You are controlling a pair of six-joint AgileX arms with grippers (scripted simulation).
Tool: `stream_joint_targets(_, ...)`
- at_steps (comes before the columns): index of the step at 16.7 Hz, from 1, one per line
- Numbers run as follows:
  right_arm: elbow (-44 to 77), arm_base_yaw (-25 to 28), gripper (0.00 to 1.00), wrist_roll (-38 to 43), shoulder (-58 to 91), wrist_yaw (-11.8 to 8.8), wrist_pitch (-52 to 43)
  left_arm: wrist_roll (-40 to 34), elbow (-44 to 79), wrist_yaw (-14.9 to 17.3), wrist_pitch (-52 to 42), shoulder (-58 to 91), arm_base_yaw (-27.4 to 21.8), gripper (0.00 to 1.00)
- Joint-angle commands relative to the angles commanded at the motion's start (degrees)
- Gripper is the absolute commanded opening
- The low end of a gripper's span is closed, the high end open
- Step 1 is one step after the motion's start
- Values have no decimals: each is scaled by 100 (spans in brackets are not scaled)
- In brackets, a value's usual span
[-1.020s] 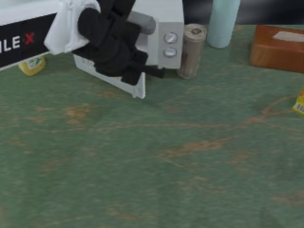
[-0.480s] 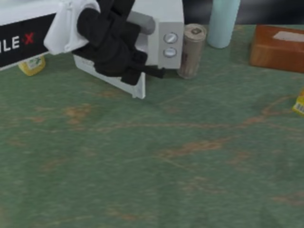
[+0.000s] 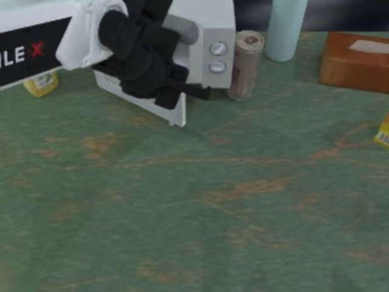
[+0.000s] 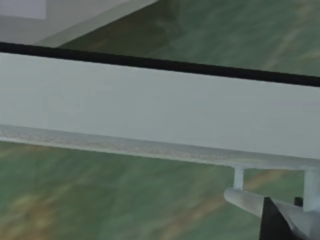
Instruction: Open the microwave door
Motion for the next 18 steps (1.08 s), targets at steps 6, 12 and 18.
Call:
stream_joint_targets(6, 0, 0, 100, 0, 0, 0, 0, 245, -192, 174, 36, -130, 64, 0)
stream_joint_targets(12, 0, 0, 100, 0, 0, 0, 0, 482, -326, 282, 73, -248, 150, 0)
stream_joint_targets(18, 0, 0, 100, 0, 0, 0, 0, 482, -326, 282, 73, -248, 150, 0)
